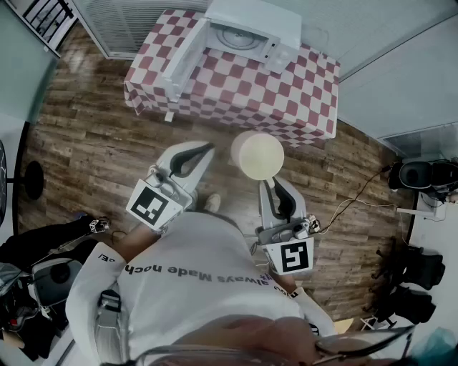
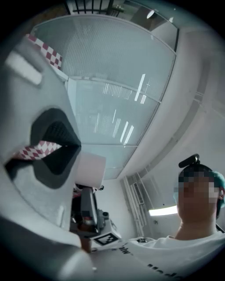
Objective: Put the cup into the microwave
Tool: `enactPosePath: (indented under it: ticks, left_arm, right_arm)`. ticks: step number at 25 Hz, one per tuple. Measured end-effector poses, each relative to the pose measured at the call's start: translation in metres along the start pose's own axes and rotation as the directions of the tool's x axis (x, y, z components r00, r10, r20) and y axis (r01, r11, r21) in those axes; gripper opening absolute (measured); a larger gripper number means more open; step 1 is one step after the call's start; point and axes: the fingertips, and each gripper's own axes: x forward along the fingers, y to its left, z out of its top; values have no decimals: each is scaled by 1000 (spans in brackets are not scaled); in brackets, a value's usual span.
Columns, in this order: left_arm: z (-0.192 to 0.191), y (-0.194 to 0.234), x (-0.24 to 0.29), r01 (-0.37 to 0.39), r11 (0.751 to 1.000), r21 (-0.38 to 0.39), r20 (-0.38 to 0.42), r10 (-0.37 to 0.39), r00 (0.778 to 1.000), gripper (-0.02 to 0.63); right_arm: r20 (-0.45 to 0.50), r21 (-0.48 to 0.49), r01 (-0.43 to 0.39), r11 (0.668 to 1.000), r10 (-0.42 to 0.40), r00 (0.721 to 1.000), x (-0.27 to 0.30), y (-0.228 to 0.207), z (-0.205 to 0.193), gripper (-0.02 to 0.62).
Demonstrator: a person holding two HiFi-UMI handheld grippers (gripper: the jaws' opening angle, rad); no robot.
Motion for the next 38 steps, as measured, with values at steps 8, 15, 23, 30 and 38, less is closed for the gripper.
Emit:
enactPosePath:
  ticks: [8,15,23,30,38]
  left_arm:
    - [6,-15,-13,-6,1000,1,10,6,1000,3]
    - [-1,-26,4,-15,1000,-2,8,15,1000,3]
    - [-8,-32,24,-38,999,-22,5,38,999,3]
    - [-9,-15,35,-56,998,-14,5,56,998,3]
    - [-14,32,52,-60,998,-25,7,60,998,3]
  right_arm:
    - [4,-6,-16,1000,16,1000,-17,11,3,43]
    - [25,-3,-14,1000,14,1000,-27,-5,2,43]
    - [18,5,-24,1000,23,1000,-27,-31,-2,42]
    - [9,-31,-55,998,56,998,-13,-41,-7,41]
    - [3,-27,-59,998,59,998,35,-53,-11,41]
